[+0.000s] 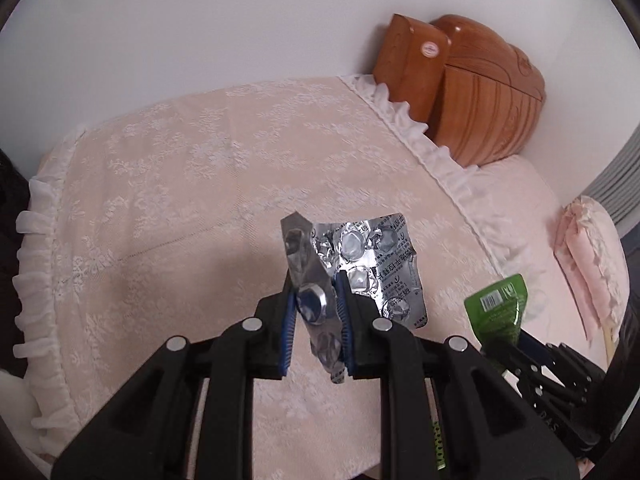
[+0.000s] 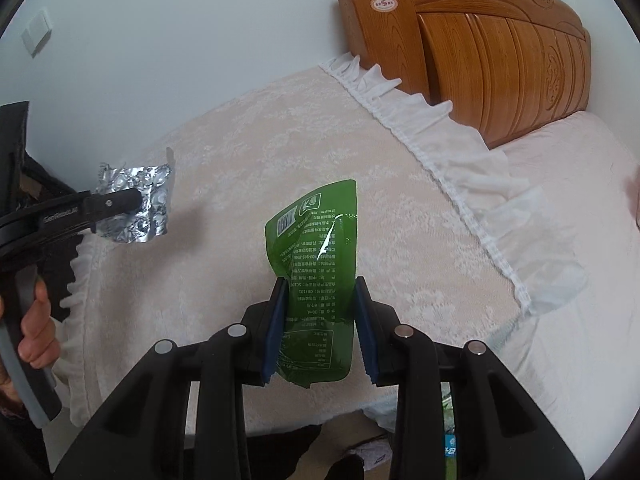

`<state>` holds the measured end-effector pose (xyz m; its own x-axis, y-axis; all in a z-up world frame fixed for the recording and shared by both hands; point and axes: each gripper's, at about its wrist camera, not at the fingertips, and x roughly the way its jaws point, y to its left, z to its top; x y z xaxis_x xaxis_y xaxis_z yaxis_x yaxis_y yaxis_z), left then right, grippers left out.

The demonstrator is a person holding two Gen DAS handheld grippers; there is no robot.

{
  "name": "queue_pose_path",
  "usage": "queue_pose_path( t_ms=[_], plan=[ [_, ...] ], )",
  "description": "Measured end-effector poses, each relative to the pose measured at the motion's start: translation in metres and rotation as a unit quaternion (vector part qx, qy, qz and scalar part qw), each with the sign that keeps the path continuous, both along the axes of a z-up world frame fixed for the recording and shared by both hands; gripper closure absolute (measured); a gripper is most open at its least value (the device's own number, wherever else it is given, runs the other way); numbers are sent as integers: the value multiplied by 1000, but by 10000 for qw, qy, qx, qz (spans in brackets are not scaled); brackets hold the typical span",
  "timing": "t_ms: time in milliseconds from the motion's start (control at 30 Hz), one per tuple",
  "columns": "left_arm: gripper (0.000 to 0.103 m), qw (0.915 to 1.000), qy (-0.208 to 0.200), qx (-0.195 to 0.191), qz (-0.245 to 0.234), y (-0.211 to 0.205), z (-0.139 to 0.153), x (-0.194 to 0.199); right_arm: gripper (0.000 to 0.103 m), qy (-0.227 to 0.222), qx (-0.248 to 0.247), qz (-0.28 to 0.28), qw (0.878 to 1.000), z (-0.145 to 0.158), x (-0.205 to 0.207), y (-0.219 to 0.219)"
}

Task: Collect trash
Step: 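Carry blister pack and snack packet over the wastebasket and release both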

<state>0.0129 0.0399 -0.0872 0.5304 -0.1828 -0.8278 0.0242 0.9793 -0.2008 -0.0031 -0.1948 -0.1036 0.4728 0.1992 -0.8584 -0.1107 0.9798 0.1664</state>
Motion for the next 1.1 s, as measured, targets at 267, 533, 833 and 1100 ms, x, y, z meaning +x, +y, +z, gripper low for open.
queue_pose_path(
  t_ms=[267,533,833,1100],
  plan=[
    [84,9963,-160,-29,-842,-67,12,-32,70,-134,-38,-302,9994,6,-44,-33],
    [84,9864,-247,66,-1621,-121,17,-48,70,-308,13,-856,9959,12,-72,-70],
    [84,9304,-150,260,-3652,-233,-11,-86,70,-370,-431,-2033,9775,18,-141,-144],
    [84,8551,480,635,-5122,-329,-79,-135,70,110,-559,-3176,9465,-4,-223,-216]
  ],
)
